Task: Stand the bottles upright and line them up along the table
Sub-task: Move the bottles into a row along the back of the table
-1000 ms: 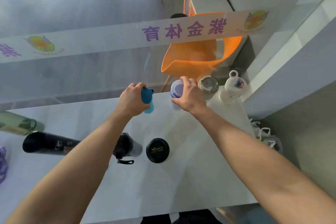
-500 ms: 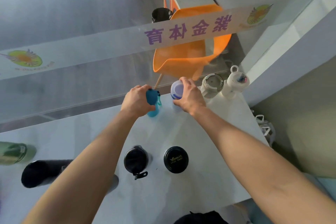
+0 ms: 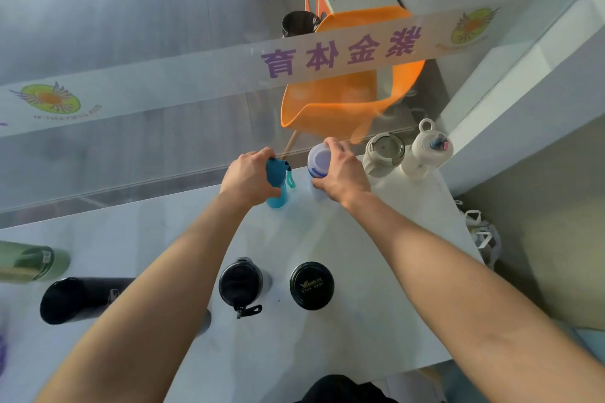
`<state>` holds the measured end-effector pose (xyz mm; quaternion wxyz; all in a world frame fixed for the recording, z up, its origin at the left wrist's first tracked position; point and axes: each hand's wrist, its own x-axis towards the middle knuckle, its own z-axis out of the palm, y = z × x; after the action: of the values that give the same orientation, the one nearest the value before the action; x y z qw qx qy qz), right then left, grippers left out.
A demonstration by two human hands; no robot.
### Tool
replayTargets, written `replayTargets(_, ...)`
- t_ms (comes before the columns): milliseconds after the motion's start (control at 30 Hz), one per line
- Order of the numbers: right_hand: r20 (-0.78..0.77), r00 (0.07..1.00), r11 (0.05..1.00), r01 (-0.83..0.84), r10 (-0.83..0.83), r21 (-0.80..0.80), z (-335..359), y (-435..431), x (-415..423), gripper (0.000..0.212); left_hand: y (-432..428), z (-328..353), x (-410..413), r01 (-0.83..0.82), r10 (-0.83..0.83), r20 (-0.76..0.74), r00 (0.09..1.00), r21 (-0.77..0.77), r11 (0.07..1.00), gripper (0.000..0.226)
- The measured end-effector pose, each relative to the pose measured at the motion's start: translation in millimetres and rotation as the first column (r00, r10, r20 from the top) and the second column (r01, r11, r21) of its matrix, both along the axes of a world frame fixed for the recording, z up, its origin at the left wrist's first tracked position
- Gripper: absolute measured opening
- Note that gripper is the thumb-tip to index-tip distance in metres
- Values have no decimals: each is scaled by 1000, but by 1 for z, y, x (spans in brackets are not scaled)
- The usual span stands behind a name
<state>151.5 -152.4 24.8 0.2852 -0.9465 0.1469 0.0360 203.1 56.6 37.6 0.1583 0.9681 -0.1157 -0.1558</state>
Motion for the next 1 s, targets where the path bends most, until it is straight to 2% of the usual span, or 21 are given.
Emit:
replayTargets(133, -3, 1000, 1000, 5, -6, -22, -3, 2, 1, 89, 2, -3, 0, 58, -59, 18, 998, 36, 998, 82)
replayTargets(233, -21, 1000, 998, 5, -6, -57, -2, 2, 3, 91, 4, -2, -3, 79, -79, -16, 997, 33, 996, 112)
replayTargets(300, -68, 998, 998, -13, 9, -67, 0, 2, 5, 102, 8, -1, -7, 68, -68, -24, 997, -9, 998, 128)
replayTargets(367, -117, 993, 997, -24, 16, -68, 4, 0, 3, 122, 14, 1, -9, 33, -34, -22, 999, -48, 998, 133)
replayTargets(433, -69, 998, 996, -17, 11, -87, 10, -1, -3, 129, 22, 5, -12, 12, -13, -24, 1000, -59, 998, 131)
replayTargets(500, 68, 998, 997, -1, 6, -77, 20, 1, -15, 113, 33, 10, -20, -3, 3, -1, 1000, -70, 998, 125)
replayTargets(567, 230, 973, 999, -13, 23, -44, 33, 4, -33, 84, 45, 17, -32, -34, 38, 33, 999, -117, 993, 111)
replayTargets(667, 348, 925, 987, -158, 155, -20, 53, 15, -67, 50, 66, 26, -60, -48, 56, 64, 996, -131, 990, 72)
replayTargets(733, 273, 913, 945, -325, 302, 42, 63, 22, -90, 48, 79, 28, -85, -17, 25, 68, 997, -107, 994, 52)
replayTargets(767, 202, 899, 910, -409, 389, 70, 66, 25, -101, 52, 85, 29, -99, -7, 13, 50, 999, -107, 994, 52)
replayTargets(867, -51, 790, 791, -612, 611, -13, 69, 32, -127, 75, 95, 33, -140, 16, -26, -138, 990, -77, 997, 76)
replayTargets(933, -211, 741, 748, -661, 637, -61, 64, 38, -143, 97, 97, 27, -165, 38, -41, -227, 973, -20, 999, 91)
replayTargets(1000, -307, 720, 744, -666, 622, -57, 55, 46, -158, 112, 96, 17, -182, 33, -32, -201, 979, -1, 999, 93)
